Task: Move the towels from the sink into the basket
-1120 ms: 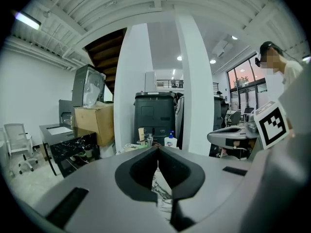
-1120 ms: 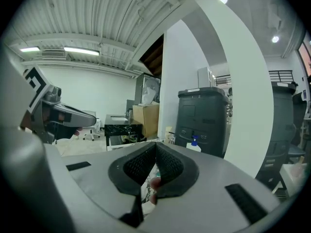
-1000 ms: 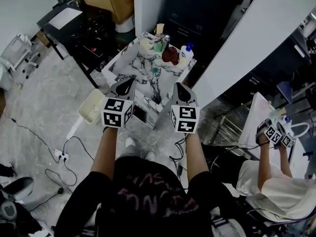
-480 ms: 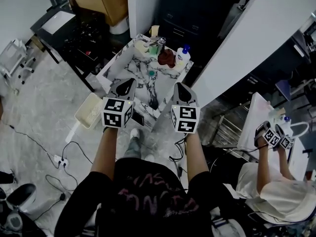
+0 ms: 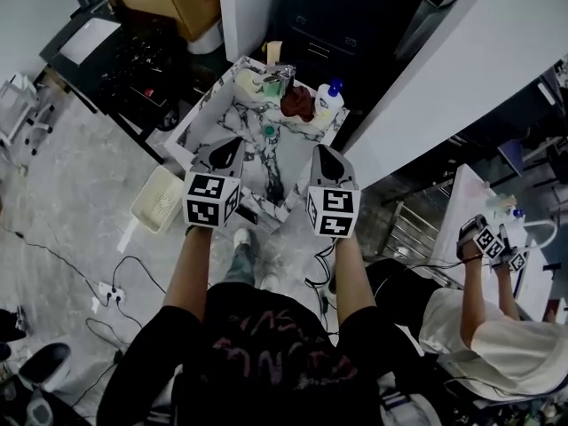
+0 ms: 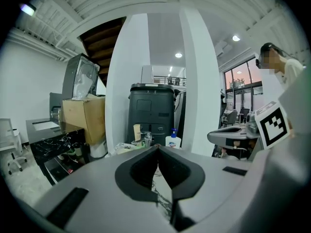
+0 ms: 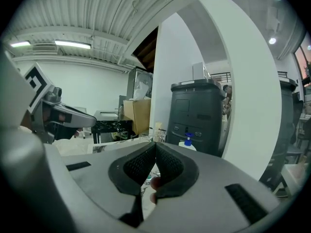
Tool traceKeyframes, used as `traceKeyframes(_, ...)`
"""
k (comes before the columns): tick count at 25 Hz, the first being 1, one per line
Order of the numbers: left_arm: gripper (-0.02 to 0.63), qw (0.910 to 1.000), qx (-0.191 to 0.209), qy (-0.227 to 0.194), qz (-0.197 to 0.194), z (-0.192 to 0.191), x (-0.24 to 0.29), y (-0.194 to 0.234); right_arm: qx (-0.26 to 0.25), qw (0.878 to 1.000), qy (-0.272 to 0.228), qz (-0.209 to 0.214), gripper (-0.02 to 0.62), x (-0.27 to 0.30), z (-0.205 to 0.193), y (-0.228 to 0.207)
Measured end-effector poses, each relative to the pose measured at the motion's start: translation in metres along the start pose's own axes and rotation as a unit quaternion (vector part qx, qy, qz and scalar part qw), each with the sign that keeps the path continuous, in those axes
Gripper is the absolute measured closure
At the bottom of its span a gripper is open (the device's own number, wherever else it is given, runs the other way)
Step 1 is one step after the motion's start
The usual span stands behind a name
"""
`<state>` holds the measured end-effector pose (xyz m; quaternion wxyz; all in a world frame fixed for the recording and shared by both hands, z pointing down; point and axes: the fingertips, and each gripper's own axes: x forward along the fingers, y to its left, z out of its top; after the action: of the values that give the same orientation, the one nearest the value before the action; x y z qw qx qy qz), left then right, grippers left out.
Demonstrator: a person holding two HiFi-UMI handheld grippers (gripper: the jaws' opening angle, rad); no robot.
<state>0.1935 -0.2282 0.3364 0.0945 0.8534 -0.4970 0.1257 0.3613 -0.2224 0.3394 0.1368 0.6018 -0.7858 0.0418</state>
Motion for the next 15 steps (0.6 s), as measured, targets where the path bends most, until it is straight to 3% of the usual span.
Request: traceKeyframes(15, 0.589, 0.9972, -0.006, 0.043, -0.061, -0.020, 0.106, 0.019, 0.026, 0.998, 0.047, -0.030, 0.580, 0.077, -0.033, -0.029)
